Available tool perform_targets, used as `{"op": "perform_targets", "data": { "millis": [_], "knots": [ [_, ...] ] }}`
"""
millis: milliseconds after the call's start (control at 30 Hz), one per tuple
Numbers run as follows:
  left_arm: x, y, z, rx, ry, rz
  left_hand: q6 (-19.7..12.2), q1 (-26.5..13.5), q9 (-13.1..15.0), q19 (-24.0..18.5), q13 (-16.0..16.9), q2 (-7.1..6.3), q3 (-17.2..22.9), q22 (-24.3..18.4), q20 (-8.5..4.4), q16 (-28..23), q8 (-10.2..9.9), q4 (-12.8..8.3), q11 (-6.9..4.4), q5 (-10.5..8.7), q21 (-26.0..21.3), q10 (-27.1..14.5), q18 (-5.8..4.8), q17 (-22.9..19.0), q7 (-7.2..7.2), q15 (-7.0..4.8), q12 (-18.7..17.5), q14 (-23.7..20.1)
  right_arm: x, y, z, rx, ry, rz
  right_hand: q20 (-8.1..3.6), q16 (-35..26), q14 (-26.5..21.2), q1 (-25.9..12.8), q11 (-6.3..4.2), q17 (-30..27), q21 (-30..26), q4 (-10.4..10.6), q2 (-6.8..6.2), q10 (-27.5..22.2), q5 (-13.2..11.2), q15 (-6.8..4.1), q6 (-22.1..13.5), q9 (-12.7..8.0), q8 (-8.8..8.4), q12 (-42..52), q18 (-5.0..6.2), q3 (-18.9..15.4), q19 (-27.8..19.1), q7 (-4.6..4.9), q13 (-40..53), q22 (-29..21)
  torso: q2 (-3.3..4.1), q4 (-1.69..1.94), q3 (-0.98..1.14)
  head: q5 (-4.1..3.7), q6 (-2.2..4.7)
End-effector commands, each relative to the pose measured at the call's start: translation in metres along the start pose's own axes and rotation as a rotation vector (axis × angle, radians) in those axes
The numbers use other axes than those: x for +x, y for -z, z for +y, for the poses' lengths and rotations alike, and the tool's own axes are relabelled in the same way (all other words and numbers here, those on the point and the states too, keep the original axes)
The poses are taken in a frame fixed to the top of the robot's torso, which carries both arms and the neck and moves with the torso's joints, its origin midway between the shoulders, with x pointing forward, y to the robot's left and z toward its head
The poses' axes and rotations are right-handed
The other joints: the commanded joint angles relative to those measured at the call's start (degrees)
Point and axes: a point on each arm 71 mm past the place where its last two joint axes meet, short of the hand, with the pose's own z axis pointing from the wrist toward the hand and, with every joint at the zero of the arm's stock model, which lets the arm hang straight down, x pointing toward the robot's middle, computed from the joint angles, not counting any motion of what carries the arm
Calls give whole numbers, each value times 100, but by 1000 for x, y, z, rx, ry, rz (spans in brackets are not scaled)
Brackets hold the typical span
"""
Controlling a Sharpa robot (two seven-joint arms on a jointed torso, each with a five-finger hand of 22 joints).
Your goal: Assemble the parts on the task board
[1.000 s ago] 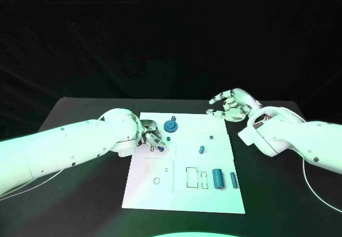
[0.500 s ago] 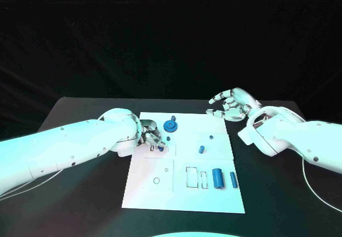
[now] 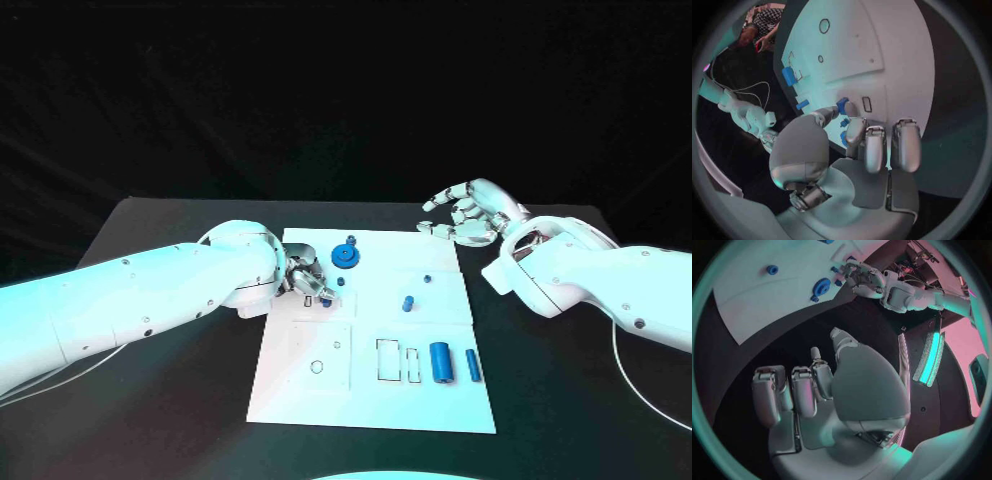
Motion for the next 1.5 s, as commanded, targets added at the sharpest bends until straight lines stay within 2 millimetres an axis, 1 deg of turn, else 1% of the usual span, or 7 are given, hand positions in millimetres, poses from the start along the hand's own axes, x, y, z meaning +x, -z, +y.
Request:
{"op": "perform_targets", "data": {
  "millis": [33, 300, 433, 833, 1033, 1167, 1500],
  "knots": [
    [2, 0, 3, -11, -21, 16, 33, 78, 13, 6, 7, -6, -152, 216, -27, 38, -33, 120, 4, -209, -28, 23, -97, 1510, 25, -28, 6, 586, 0, 0, 1, -20, 8, -2, -20, -44, 402, -43, -26, 697, -30, 10, -3, -20, -40, -40, 28, -9, 23, -21, -1, 30, 416, -14, 426, 1332, 6, -5, 1, -4, 7],
    [-1, 3, 3, -4, -7, 1, 37, -2, 36, 2, 3, 101, -511, 211, -18, 38, -72, 275, 14, -745, -39, 12, -94, 1510, 35, -20, -10, 586, -1, 0, 1, -20, 7, -4, -20, -57, 394, -63, -25, 666, -67, 14, -12, -40, -45, -40, 23, -11, 24, -44, 9, 20, 393, -14, 404, 1311, 1, -5, 2, 0, 20],
    [-3, 5, 3, 3, 8, -5, 32, -41, 41, 4, -5, 124, -579, 215, -18, 38, -80, 277, 15, -831, -39, 7, -95, 1510, 36, -20, -18, 586, -1, 0, 1, -19, 8, -5, -20, -57, 394, -63, -25, 666, -67, 14, -12, -40, -45, -40, 23, -11, 24, -44, 9, 20, 393, -14, 404, 1311, 0, -1, 6, 0, 31],
    [-34, 21, 6, 32, 156, -68, -286, 177, 33, -221, -457, 152, -733, -109, 32, -107, -247, 263, 110, -815, -206, -322, -24, 1242, 150, 44, -360, 506, -2, -1, 0, -16, 6, -9, -20, -66, 389, -80, -25, 646, -75, 16, -14, -44, -51, -40, 20, -13, 25, -48, 11, 13, 389, -13, 400, 1307, -15, -2, 11, 22, 86],
    [-67, 30, 16, 17, 183, -119, -777, 544, -353, -371, -804, 220, -867, -321, 222, -170, -925, 262, 378, -778, -336, -643, 24, 1129, 463, 275, -585, 470, -2, -1, -1, -14, 6, -10, -20, -68, 388, -84, -25, 643, -79, 16, -13, -44, -52, -40, 19, -14, 26, -48, 12, 11, 387, -14, 400, 1305, -8, 4, 11, 45, 123],
    [-81, 30, 20, -2, 170, -146, -878, 645, -481, -401, -912, 233, -922, -358, 273, -188, -1101, 265, 447, -776, -363, -741, 34, 1097, 540, 335, -649, 457, -2, -1, -1, -13, 6, -11, -20, -68, 388, -84, -25, 643, -79, 16, -13, -44, -52, -40, 19, -14, 26, -48, 12, 11, 387, -14, 400, 1305, 1, 6, 2, 66, 146],
    [-93, 10, 24, -63, 129, -144, -885, 650, -504, -405, -922, 246, -933, -363, 282, -186, -1127, 271, 457, -776, -367, -749, 36, 1100, 551, 345, -652, 458, -2, -2, -1, -14, 6, -11, -20, -68, 388, -84, -25, 643, -79, 16, -13, -44, -52, -40, 19, -14, 26, -48, 12, 11, 387, -14, 400, 1305, 25, -4, -24, 77, 130]
  ]
}}
